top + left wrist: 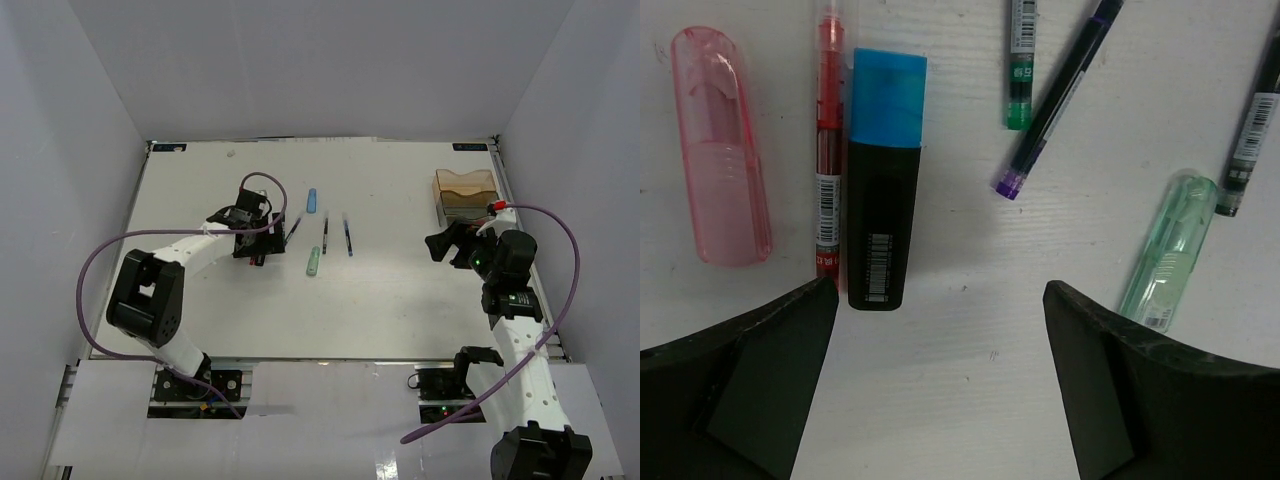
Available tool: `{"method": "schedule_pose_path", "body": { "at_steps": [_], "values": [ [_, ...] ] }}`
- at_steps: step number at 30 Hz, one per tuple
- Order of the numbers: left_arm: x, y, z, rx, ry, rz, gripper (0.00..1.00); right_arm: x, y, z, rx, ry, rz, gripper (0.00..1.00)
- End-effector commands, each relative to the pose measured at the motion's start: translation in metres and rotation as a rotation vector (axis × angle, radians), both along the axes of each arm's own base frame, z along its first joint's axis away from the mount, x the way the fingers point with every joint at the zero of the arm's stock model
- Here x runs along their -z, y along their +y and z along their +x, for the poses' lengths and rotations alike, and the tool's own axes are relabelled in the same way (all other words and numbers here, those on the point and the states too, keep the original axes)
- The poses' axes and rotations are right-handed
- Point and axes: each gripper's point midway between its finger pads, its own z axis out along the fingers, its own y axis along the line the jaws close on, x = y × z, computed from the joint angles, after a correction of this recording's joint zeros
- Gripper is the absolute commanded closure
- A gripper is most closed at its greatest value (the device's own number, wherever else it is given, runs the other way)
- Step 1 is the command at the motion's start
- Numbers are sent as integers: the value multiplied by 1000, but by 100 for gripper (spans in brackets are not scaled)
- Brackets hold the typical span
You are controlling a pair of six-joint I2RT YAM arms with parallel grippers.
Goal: Sort the stationery into containers
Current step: Pick up the pen from the center of the board.
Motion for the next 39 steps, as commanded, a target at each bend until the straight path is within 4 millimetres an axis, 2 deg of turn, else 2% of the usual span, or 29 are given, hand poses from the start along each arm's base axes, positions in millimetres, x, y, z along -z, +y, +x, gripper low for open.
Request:
{"method": "schedule_pose_path", "body": {
  "at_steps": [1, 6, 10, 20, 26, 32, 37, 39],
  "values": [
    [-8, 4, 11, -13, -23, 44, 7, -14, 2, 3, -29, -71, -20, 6],
    [-2, 2, 12, -6, -6, 57, 11, -16, 1, 1, -21, -66, -26, 5],
    [10, 0, 9, -1, 32, 59, 13, -15, 1, 0, -19, -62, -28, 5],
    [21, -3, 6, 15, 62, 75, 27, -14, 0, 0, -17, -61, -33, 4],
    [24, -4, 3, 15, 68, 79, 31, -13, 0, 0, -18, -62, -35, 4],
    [34, -5, 1, 20, 96, 95, 44, -11, 3, -1, -34, -61, -28, 3],
    [25, -5, 3, 14, 68, 94, 60, -14, 7, -2, -62, -68, -23, 2],
    [20, -6, 3, 16, 52, 89, 62, -16, 13, -3, -90, -68, -14, 2]
  ]
}}
